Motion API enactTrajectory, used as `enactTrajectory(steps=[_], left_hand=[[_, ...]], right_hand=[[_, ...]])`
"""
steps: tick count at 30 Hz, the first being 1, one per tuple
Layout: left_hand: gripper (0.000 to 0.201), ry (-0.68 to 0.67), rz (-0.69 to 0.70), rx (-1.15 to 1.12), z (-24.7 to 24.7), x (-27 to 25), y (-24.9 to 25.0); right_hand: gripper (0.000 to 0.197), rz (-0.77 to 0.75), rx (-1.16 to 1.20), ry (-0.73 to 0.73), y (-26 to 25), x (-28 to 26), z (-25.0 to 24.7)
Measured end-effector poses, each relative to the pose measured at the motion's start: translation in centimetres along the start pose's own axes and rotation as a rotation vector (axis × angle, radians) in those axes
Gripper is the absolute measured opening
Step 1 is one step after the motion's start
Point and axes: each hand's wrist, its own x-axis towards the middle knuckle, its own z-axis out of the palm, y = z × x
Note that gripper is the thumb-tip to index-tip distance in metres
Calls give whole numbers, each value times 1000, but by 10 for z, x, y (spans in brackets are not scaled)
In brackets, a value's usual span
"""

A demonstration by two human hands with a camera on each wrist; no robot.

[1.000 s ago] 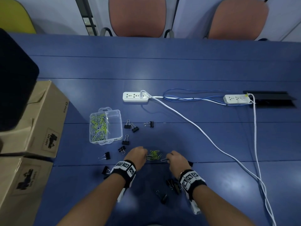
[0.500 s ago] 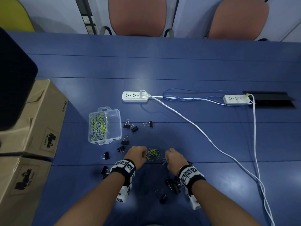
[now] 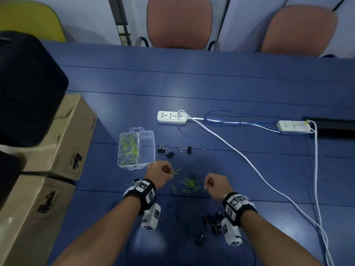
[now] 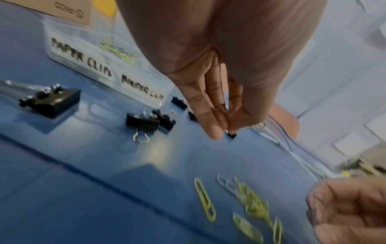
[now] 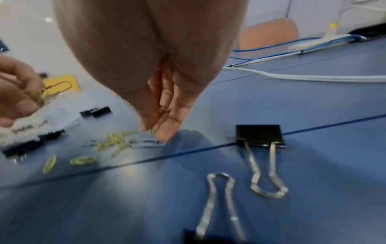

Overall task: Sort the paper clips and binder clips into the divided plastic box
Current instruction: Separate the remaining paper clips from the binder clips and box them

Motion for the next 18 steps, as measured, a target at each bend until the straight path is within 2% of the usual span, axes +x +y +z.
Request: enactTrajectory(steps=[4,7,10,12,14,18], left_hand=[[19,112,-59,-77,-35,4,-2],[25,251,-91,-115,-66,10,-16],[14,366,-158,-112,-96,13,-26],[10,415,-221,-123,-112,13,-32],[11,450,-266,-107,-125,17,-41],[13,414,-262,50,-136,24,-58]], right_hand=[[13,31,233,74,-38,16,-4],[12,32,415,74,-80,33,-2],[17,-9,563,32,-126,52,5],[11,-27,585,-6,-155,65,12],[6,-17,591,-44,-182,78,20],[12,8,597,-125,-223,106,43]])
